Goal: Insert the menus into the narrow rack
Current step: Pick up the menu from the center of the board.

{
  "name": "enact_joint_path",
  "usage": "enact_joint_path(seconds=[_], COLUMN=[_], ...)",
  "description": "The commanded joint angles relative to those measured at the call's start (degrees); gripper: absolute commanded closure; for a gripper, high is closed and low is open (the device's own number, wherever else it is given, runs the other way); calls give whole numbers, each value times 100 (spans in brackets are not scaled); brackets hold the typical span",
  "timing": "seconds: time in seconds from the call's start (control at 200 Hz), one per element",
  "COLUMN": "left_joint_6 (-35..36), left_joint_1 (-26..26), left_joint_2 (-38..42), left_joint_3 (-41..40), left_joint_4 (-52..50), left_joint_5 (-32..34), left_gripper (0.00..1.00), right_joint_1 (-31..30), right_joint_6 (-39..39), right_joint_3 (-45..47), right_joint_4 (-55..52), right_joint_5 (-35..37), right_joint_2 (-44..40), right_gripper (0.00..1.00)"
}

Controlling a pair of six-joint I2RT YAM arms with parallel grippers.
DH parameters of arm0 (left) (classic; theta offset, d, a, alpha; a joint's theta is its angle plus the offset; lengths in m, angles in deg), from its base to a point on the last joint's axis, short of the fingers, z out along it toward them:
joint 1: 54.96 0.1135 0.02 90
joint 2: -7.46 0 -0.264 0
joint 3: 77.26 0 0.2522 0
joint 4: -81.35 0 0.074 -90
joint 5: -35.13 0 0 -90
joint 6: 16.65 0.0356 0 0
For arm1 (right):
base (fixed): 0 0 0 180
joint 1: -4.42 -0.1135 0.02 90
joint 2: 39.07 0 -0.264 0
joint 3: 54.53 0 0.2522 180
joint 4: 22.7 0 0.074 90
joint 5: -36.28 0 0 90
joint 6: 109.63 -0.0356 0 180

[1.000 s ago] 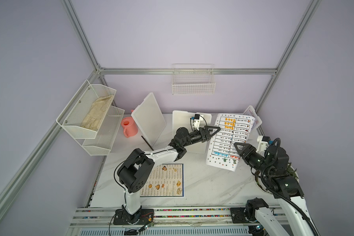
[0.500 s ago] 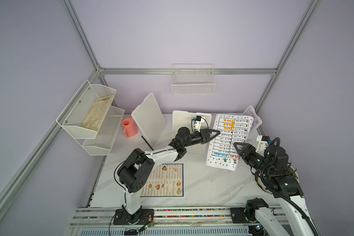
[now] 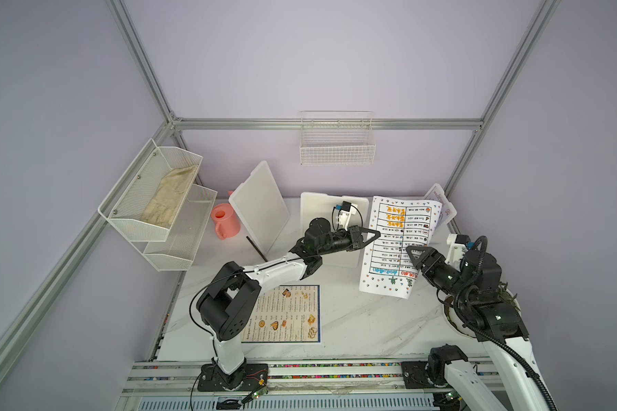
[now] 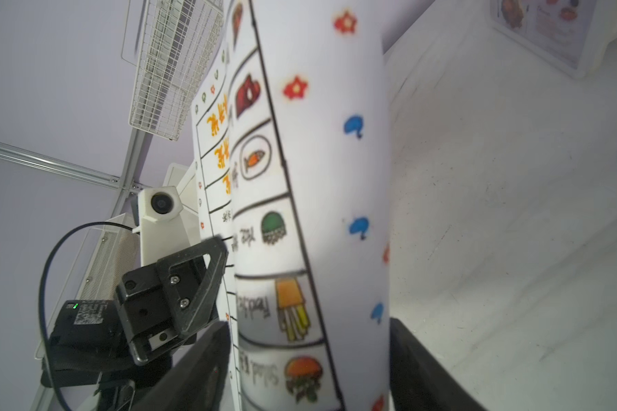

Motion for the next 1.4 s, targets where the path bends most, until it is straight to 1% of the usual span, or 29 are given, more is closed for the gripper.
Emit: enact_joint_path(seconds=[0.0,0.055,0.1,0.195,0.285,0.37,0.41,0.49,0.53,0.58,0.695,0.835,0.96,1.03,1.155,1.225,1.305,1.395], left_joint_6=[714,1119,1596,2932,4275,5349,5792,6391,6650,6941,7473,8012,8269,8392,8553,8598,8665,8743], left_joint_1=[178,231,268,298,296,304,318,322,334,332,341,330,331,332,326,307,263,183], left_joint_2=[534,686,805,1046,1073,1018,993,982,998,998,958,971,1158,1247,1254,1301,1365,1411], left_joint_3=[381,512,712,1293,2145,2864,3143,3596,3735,3951,4413,4772,4723,4701,4852,4876,4867,4876], left_joint_4=[-623,-1224,-1978,-3809,-5805,-7176,-7628,-8384,-8626,-8938,-9549,-10053,-10079,-10089,-10244,-10271,-10304,-10321], left_joint_5=[-134,-176,-180,24,487,966,1198,1656,1887,2099,2505,2694,2877,2895,2937,2802,2655,2706], left_gripper=[100,100,100,100,100,100,100,100,100,100,100,100,100,100,100,100,100,100], right_joint_1=[-19,-20,-22,-27,-25,-20,-24,-20,-23,-22,-22,-24,-19,-21,-36,-35,-112,-250], right_joint_6=[429,652,829,1190,1501,1809,2051,2310,2488,2668,3058,3415,4006,4199,4343,4734,5189,5402], right_joint_3=[-362,-491,-597,-812,-1020,-1112,-1129,-1093,-1122,-1166,-1448,-1785,-2227,-2448,-2700,-3027,-3430,-3660], right_joint_4=[-160,-208,-235,-232,-220,-91,81,502,611,1010,1311,1731,1819,1926,2493,2138,1615,1479], right_joint_5=[287,358,447,736,1002,1096,872,327,2,-561,-1658,-2649,-3815,-4123,-4894,-5188,-5332,-5420], right_joint_2=[5,36,45,117,296,483,578,712,805,972,1603,2215,2766,3045,3498,3792,4076,4377], right_gripper=[15,8,3,3,3,3,3,3,3,3,3,3,3,3,3,3,3,4])
